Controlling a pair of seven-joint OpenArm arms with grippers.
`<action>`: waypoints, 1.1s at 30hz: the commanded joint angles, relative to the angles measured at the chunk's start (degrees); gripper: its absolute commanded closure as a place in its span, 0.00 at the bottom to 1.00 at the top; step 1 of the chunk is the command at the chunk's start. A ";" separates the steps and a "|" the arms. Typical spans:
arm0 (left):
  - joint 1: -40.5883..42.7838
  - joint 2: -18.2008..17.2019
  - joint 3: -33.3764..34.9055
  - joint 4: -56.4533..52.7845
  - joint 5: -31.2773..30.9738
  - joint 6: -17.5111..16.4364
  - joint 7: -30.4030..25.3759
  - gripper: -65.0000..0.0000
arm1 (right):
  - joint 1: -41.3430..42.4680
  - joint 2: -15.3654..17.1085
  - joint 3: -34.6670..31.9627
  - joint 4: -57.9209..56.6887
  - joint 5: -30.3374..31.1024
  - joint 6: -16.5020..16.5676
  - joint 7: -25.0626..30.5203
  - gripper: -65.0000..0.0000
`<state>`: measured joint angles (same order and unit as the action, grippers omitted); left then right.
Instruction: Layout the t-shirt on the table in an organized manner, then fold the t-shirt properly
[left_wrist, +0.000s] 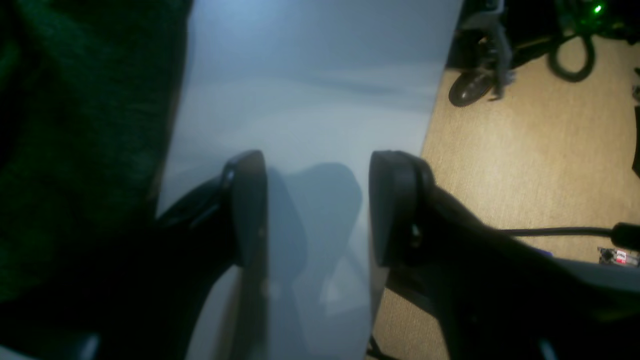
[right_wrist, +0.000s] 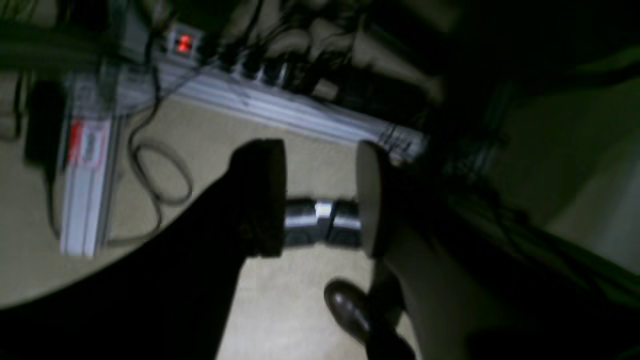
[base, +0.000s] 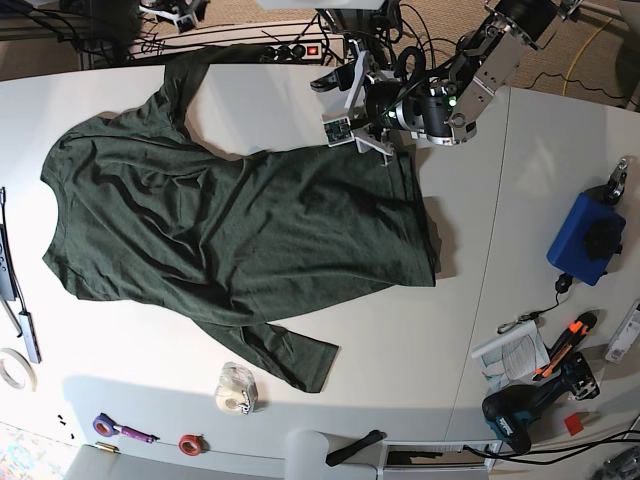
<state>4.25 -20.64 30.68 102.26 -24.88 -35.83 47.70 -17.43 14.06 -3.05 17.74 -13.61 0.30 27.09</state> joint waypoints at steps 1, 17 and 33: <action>-0.33 -0.15 -0.11 0.76 -0.20 0.04 -0.22 0.47 | 0.39 0.50 0.15 -0.20 0.15 -1.46 1.11 0.64; -0.33 -0.13 -0.11 0.76 -0.22 0.04 -1.22 0.47 | 4.76 2.16 0.09 -0.11 -27.96 -10.47 3.45 0.64; -0.31 -0.15 -0.11 0.76 -0.22 0.07 -1.22 0.47 | 5.49 1.14 0.00 9.94 -31.21 -5.73 3.61 0.55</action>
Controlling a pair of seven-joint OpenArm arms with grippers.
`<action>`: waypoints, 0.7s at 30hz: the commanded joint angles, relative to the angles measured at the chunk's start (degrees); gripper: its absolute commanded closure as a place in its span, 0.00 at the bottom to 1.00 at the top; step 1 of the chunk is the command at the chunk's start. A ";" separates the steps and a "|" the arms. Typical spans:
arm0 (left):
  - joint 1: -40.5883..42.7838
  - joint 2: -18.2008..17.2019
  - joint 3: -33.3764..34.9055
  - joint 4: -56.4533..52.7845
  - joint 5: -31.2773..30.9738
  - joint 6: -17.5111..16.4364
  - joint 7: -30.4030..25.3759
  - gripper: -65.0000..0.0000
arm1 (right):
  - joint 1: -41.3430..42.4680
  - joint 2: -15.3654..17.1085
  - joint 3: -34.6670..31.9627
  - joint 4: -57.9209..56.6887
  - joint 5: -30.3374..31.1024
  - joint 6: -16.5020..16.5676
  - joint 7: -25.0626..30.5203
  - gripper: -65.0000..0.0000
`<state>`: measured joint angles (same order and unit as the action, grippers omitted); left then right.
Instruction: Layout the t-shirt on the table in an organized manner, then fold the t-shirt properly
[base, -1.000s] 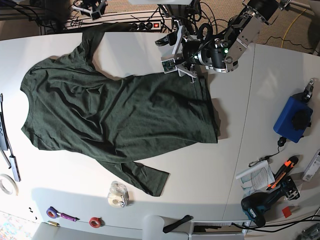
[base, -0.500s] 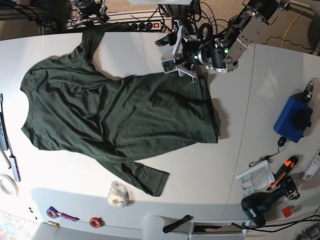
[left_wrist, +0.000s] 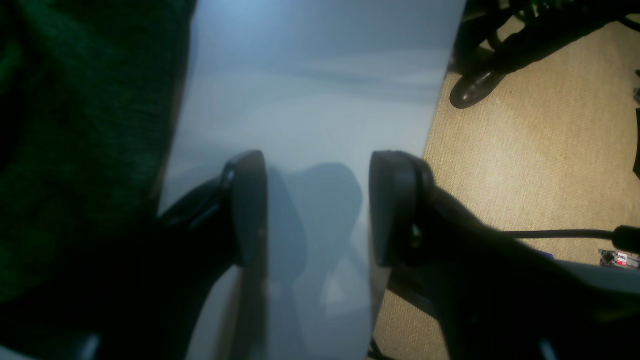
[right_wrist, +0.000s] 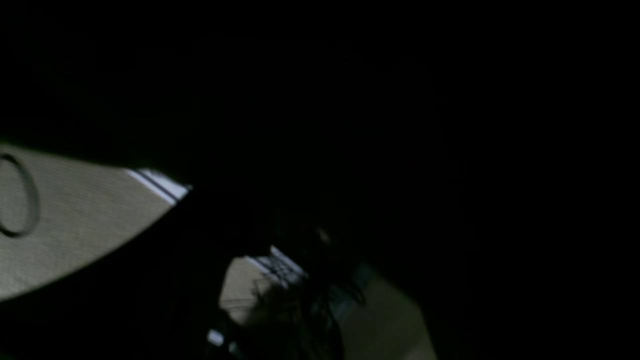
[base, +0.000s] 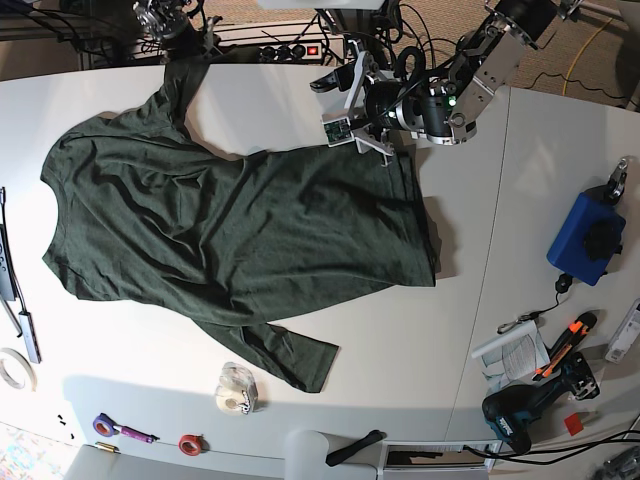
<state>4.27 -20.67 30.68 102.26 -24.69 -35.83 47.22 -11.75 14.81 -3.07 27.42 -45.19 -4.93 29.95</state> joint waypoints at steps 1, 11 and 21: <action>-0.33 -0.13 -0.11 0.76 -0.39 0.09 -0.74 0.47 | -0.42 0.17 0.02 0.87 -0.13 0.63 0.50 0.55; -0.33 -0.13 -0.11 0.76 -0.39 1.53 -0.76 0.47 | -6.71 -0.04 0.02 6.40 -1.16 2.84 4.52 0.55; -0.35 -0.11 -0.11 0.76 -0.39 1.55 -0.79 0.47 | -6.19 -0.04 0.02 6.40 -1.03 4.35 5.62 0.55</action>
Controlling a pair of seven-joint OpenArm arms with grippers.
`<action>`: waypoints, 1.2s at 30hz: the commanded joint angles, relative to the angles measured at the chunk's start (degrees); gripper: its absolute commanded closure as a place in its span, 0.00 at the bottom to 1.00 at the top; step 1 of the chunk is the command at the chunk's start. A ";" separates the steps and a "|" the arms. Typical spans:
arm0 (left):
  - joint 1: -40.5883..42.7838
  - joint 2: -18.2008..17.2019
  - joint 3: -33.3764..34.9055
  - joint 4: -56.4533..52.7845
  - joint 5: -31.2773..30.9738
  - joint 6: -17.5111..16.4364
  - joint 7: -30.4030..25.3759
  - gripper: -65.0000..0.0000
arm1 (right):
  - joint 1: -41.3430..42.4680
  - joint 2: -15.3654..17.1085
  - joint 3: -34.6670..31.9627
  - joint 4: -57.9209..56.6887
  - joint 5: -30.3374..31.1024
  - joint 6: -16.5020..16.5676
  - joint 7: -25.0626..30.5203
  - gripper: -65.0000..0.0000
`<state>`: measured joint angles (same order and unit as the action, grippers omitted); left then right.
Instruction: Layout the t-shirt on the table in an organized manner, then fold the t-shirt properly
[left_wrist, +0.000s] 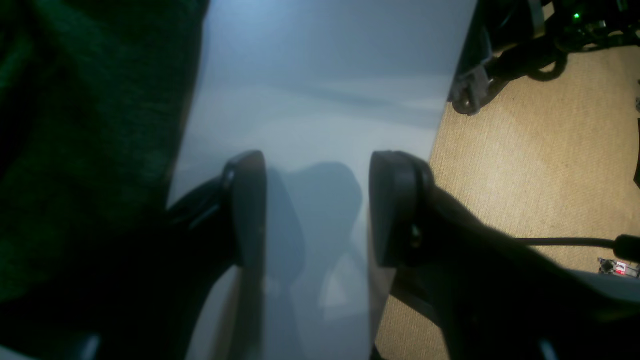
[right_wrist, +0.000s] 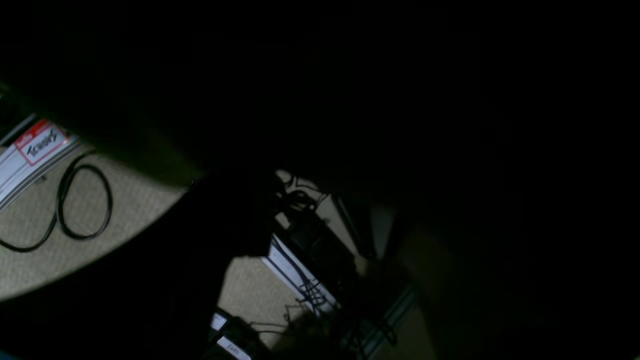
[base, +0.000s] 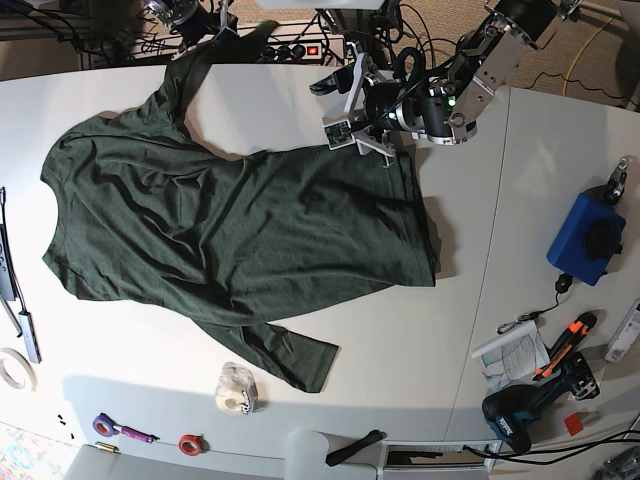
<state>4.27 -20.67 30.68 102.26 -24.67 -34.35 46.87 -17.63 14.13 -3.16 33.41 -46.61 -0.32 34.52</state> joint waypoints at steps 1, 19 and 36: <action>-0.35 -0.11 -0.11 0.76 -0.42 0.07 -0.46 0.47 | -0.28 0.63 0.11 0.42 0.76 -0.28 1.05 0.57; -1.29 -0.15 -0.13 0.76 2.91 0.07 -1.11 0.47 | -20.02 1.14 0.13 23.45 0.68 -0.57 -0.33 1.00; -1.57 -0.13 -19.76 0.98 -8.07 -1.68 -7.28 0.70 | -38.71 2.86 0.11 66.01 0.70 -0.28 -1.55 1.00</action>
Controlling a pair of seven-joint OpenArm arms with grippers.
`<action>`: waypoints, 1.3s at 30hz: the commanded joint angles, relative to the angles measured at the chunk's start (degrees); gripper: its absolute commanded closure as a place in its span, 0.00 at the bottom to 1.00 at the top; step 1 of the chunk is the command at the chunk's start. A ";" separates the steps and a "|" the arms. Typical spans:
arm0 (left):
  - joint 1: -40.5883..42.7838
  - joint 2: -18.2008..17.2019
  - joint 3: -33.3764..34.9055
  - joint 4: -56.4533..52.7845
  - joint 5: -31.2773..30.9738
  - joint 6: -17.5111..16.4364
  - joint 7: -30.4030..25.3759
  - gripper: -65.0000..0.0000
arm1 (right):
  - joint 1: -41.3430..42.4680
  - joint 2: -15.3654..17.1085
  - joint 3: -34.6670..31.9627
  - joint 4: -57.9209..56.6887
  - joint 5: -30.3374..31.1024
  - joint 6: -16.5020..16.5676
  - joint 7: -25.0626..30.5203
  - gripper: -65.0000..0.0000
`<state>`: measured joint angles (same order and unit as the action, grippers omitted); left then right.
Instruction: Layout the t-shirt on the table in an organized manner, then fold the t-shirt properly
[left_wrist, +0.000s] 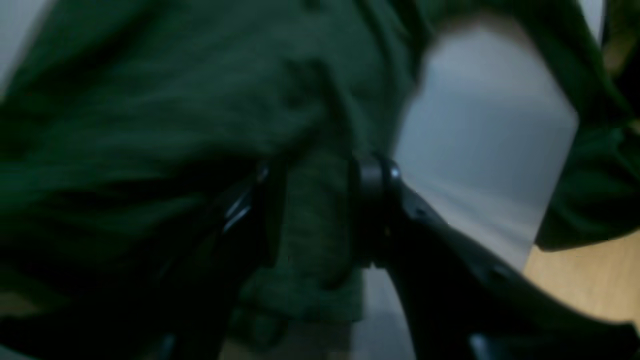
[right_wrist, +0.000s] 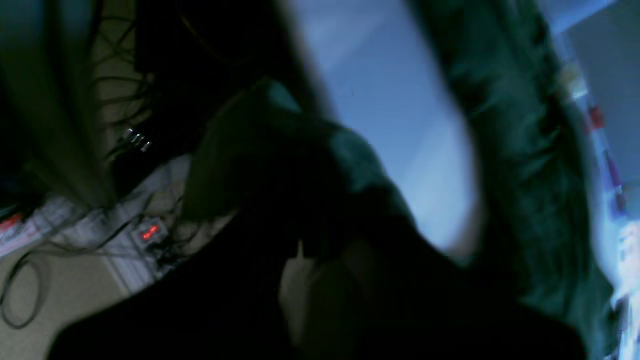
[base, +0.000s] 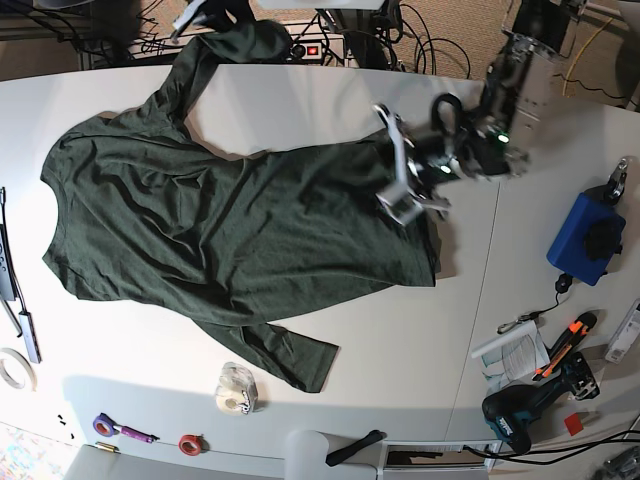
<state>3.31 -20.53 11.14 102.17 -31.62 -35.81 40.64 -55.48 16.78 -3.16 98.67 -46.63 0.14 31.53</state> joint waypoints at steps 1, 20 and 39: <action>-0.63 -0.26 -2.27 1.16 -2.82 -1.77 -0.28 0.70 | -0.87 0.22 0.11 2.51 0.72 -0.68 1.42 1.00; -0.61 -0.44 -21.14 4.96 -19.87 -4.19 9.09 0.70 | 13.14 -1.07 -5.01 15.69 11.28 13.00 -6.95 1.00; -0.11 -0.44 -21.14 4.94 -19.85 -4.19 10.84 0.70 | 23.15 -1.05 -21.29 15.69 10.21 17.86 -27.93 0.79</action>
<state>3.97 -20.49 -9.76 106.15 -50.02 -39.72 52.86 -32.36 15.55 -24.40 113.36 -37.19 18.61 2.15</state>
